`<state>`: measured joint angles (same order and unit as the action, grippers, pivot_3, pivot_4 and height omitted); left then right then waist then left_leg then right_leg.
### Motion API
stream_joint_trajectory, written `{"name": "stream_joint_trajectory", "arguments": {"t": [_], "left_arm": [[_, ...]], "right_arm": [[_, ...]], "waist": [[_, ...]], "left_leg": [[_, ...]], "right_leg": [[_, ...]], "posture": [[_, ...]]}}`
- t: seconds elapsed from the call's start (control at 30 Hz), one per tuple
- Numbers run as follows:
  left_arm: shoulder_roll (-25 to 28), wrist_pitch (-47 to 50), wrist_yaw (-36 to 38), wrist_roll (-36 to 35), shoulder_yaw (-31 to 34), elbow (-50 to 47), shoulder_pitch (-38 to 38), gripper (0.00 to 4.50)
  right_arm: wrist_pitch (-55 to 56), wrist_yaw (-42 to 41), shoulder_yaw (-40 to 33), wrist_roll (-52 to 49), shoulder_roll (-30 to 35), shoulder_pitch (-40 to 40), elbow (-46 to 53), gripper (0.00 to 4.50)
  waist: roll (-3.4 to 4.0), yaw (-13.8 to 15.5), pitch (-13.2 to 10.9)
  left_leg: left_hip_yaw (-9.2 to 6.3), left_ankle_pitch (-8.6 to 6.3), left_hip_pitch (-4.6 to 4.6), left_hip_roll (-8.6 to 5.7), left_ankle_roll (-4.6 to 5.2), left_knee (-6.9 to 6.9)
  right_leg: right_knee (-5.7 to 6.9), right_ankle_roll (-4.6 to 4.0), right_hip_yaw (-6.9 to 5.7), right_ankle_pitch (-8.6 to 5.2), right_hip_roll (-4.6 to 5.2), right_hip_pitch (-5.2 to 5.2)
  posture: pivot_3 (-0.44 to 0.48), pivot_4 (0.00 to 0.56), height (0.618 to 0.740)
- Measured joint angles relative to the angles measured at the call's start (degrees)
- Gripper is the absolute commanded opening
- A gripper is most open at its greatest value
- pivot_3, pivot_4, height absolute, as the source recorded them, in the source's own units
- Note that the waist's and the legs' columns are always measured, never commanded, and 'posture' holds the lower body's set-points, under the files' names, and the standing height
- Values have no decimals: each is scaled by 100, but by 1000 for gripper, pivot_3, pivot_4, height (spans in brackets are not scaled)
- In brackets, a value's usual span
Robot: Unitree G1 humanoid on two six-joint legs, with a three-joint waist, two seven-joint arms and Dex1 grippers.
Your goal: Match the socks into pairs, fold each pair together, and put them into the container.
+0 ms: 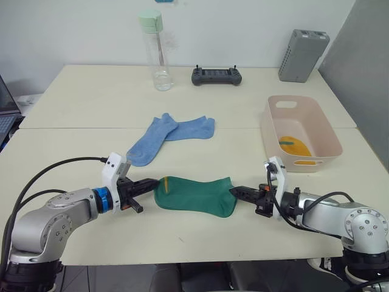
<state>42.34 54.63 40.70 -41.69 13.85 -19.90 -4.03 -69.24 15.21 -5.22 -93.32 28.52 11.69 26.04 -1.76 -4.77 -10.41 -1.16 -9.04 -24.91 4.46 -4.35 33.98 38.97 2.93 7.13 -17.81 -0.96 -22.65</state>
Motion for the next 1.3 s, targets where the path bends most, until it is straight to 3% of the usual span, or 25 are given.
{"name": "stream_joint_trajectory", "arguments": {"t": [0.33, 1.1, 1.13, 1.23, 1.3], "left_arm": [[0, -53, -1, 87, -49, 0, 112, 0], [2, -108, -4, 156, -70, -1, 173, 0], [4, -119, 2, 164, -70, 0, 174, 184], [35, -175, 27, 232, -70, 2, 188, 844], [108, -177, 131, 234, -70, 2, 248, 1500]], "right_arm": [[374, -162, 381, 135, 276, 10, -145, 28], [521, -619, 636, 907, 268, 97, -317, 28], [521, -665, 636, 938, 268, 105, -322, 9], [522, -786, 634, 1049, 270, 112, -319, 697], [531, -836, 614, 1082, 286, 112, -319, 1436]], "waist": [[-1, 4, 0], [-1, 5, 0], [-1, 5, 0], [-1, 7, 0], [-1, 6, 0]], "left_leg": [[1, 0, 0, 0, 0, 0], [2, 0, 0, 0, 0, 1], [2, 0, 0, 0, 0, 1], [2, 0, 0, 0, 0, 1], [3, 0, 0, 0, 0, 0]], "right_leg": [[0, 0, 2, 0, 0, 0], [1, 22, 2, 13, 0, 0], [1, 23, 2, 13, 0, 0], [1, 24, 1, 14, 0, 0], [1, 24, 2, 14, 0, 0]], "posture": [[0, 150, 740], [0, 150, 740], [0, 150, 740], [0, 150, 740], [0, 150, 740]]}}
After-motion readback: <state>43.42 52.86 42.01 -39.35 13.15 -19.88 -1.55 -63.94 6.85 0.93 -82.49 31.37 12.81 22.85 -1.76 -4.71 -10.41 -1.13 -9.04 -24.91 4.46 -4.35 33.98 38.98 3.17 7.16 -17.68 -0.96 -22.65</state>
